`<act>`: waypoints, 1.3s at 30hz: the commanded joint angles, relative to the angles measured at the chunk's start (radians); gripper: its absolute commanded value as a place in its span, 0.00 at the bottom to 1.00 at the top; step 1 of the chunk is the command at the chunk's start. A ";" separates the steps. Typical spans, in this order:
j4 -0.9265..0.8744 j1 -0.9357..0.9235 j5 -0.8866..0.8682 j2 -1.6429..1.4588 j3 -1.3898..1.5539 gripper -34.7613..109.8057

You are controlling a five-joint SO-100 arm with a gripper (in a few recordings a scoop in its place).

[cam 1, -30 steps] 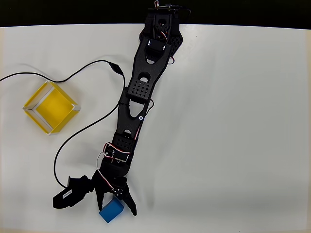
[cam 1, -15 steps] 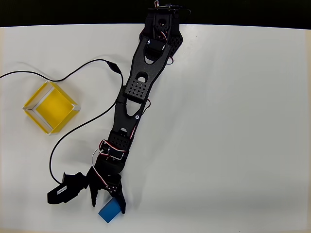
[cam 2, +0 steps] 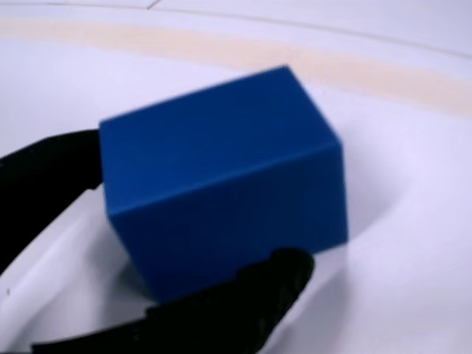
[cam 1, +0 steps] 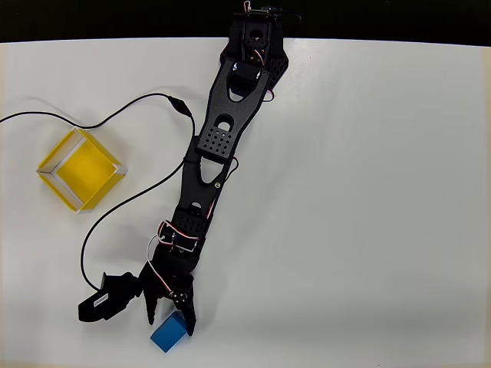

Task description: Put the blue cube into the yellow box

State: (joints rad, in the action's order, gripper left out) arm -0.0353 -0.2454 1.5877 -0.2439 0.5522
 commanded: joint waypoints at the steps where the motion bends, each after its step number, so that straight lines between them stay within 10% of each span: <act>1: 0.029 -0.005 0.028 -0.080 -0.126 0.48; 39: -0.087 -0.061 0.112 -0.407 0.084 0.36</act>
State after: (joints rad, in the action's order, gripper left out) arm -0.0951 -0.2638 1.6843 -0.3053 0.5967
